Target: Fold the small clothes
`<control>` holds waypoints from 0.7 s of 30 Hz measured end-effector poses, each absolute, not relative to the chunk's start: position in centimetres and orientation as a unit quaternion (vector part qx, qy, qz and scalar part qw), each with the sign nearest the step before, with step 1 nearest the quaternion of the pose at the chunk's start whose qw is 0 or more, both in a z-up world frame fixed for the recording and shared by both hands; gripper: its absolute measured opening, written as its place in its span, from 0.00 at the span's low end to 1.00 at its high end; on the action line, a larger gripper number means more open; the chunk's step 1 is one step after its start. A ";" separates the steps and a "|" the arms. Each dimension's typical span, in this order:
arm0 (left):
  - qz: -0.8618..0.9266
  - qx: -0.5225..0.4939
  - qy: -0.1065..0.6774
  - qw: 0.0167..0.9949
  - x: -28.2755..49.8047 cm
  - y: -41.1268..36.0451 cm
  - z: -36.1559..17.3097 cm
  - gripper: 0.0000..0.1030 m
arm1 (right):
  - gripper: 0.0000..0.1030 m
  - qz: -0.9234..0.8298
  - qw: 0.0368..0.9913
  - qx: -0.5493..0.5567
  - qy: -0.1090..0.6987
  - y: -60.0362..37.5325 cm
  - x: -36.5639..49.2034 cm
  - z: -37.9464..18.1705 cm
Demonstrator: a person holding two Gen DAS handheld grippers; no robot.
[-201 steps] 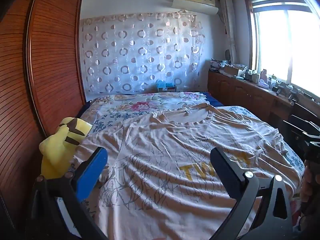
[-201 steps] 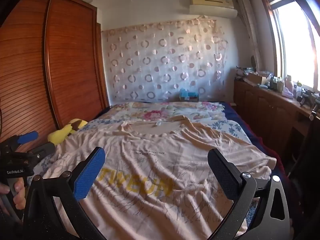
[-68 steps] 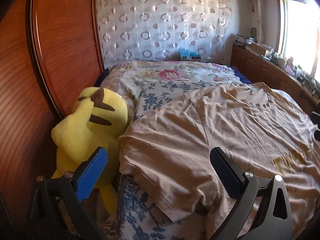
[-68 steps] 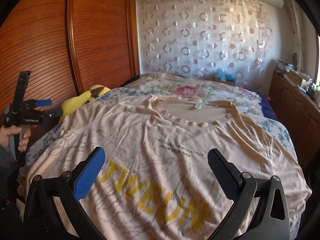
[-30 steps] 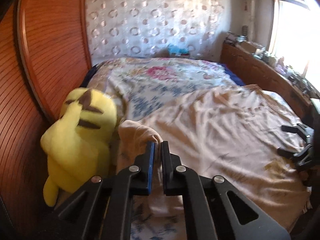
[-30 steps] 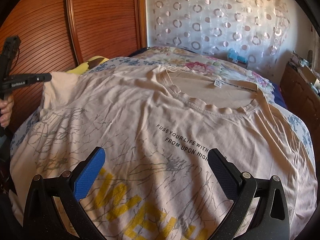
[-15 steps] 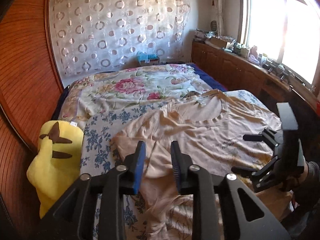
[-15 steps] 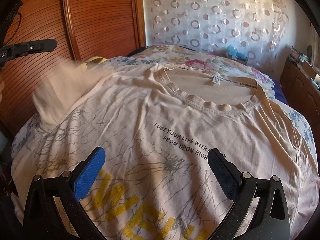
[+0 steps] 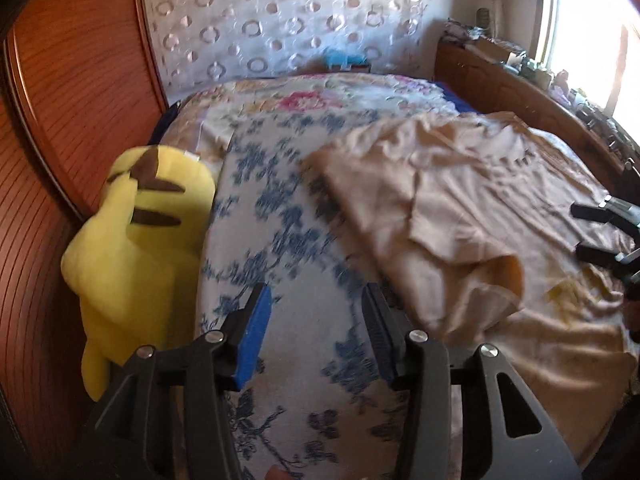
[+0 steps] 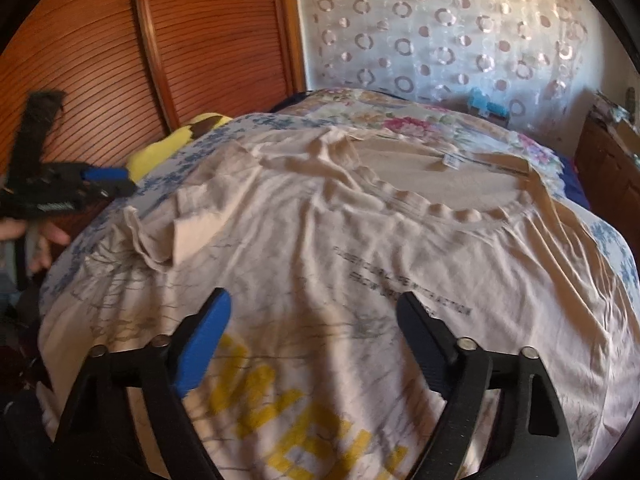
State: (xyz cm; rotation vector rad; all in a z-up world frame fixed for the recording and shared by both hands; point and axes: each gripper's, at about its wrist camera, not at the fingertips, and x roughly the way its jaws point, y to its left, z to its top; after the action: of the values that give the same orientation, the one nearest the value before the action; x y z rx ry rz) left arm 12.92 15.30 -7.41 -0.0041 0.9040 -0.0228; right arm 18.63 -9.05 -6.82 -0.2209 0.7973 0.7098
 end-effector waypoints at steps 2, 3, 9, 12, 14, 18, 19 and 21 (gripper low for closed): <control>-0.009 -0.003 0.441 0.897 12.9 15.4 -8.0 0.45 | 0.73 0.353 0.850 -0.107 0.376 -8.1 18.5 -6.0; -0.008 -0.003 0.442 0.897 12.9 15.5 -8.2 0.45 | 0.72 0.360 0.848 -0.109 0.374 -7.6 18.4 -5.7; 0.000 -0.018 0.437 0.899 12.7 16.5 -9.0 0.51 | 0.54 0.413 0.829 -0.124 0.355 -4.0 18.4 -4.0; 0.002 -0.014 0.423 0.906 12.6 16.5 -9.2 0.52 | 0.36 0.436 0.815 -0.133 0.357 -1.5 18.8 -4.0; 0.002 -0.019 0.422 0.906 12.6 16.6 -9.1 0.52 | 0.36 0.450 0.805 -0.139 0.360 0.1 19.1 -4.4; 0.001 -0.020 0.422 0.906 12.6 16.8 -9.1 0.52 | 0.36 0.463 0.790 -0.153 0.370 2.6 19.3 -5.5; 0.001 -0.021 0.422 0.906 12.6 16.8 -9.1 0.52 | 0.36 0.467 0.785 -0.158 0.375 3.2 19.4 -6.0; 0.001 -0.021 0.422 0.906 12.6 16.7 -9.1 0.52 | 0.36 0.469 0.778 -0.168 0.383 3.9 19.5 -6.8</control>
State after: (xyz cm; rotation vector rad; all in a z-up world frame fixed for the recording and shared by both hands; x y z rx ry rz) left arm 12.63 16.68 -9.11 -0.0425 0.8711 0.0030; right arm 19.46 3.93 -6.76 -0.3628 0.8286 1.0140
